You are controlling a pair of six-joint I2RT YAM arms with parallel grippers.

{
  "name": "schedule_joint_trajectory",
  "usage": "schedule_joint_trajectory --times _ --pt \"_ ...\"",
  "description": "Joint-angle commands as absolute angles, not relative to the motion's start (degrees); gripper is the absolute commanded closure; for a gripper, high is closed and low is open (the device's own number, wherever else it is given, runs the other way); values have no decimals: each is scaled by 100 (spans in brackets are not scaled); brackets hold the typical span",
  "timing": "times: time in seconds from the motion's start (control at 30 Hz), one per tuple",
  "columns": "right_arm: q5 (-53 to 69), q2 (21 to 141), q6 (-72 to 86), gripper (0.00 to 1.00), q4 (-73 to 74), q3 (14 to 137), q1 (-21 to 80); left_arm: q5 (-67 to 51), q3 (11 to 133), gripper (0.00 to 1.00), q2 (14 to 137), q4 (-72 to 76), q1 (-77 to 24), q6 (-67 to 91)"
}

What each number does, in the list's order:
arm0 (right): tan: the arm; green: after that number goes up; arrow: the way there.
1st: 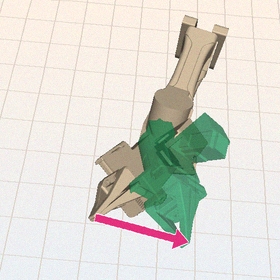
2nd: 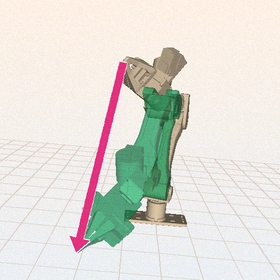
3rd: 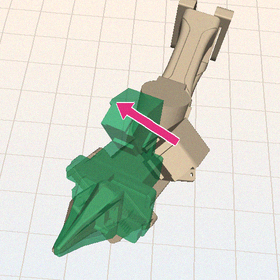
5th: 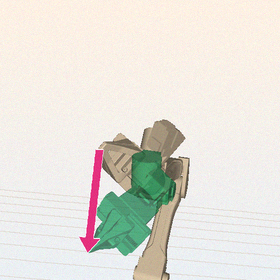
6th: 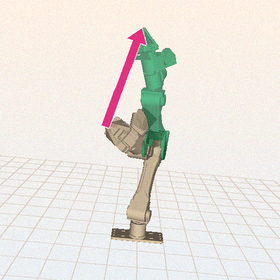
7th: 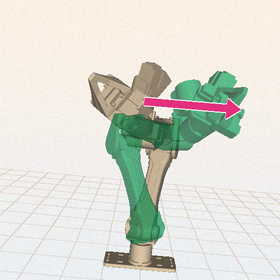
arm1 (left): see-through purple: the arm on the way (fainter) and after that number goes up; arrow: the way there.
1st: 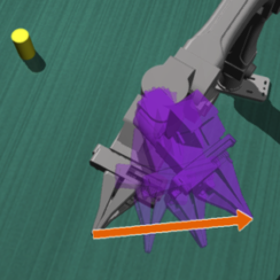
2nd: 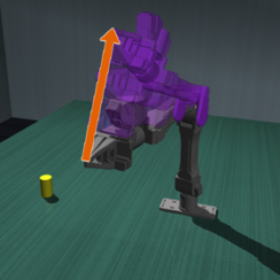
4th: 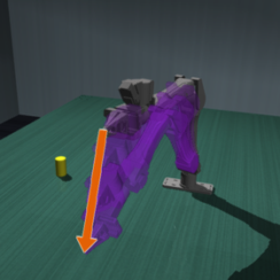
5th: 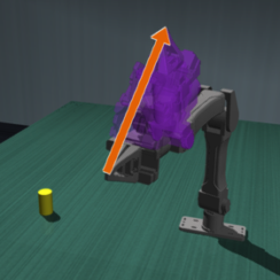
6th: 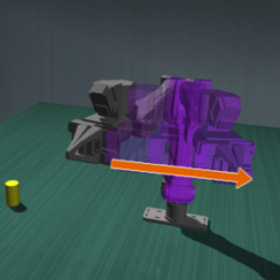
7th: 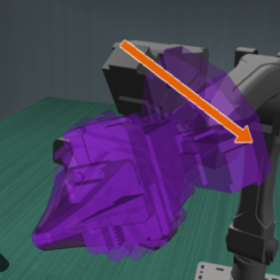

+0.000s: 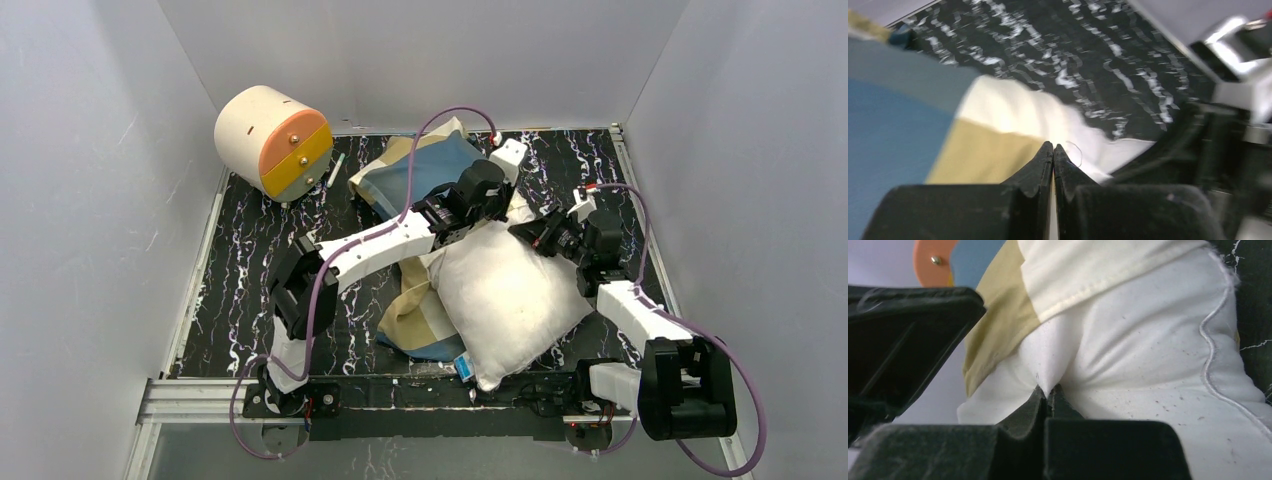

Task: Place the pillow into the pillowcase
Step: Stuff the pillow into the pillowcase.

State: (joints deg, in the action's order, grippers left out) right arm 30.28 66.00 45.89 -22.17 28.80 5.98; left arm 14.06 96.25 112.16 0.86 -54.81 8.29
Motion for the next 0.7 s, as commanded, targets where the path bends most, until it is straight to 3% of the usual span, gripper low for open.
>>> schedule_joint_trajectory --times 0.0,0.23,0.37,0.53,0.67 --pt "2365 6364 5788 99 -3866 2556 716 474 9957 100 10709 413 -5866 1439" --pt "1938 6066 5548 99 -3319 2701 714 1061 9549 100 10412 74 -6047 1055" --pt "2016 5830 5345 99 -2979 2650 718 2237 9725 68 10516 -873 -6047 94" --pt "2100 5805 5341 99 -2915 2507 712 2799 9886 45 10746 -1157 -6042 -659" --pt "2156 5822 5326 99 -2921 2566 719 3236 10053 35 11134 -1213 -6034 -1051"
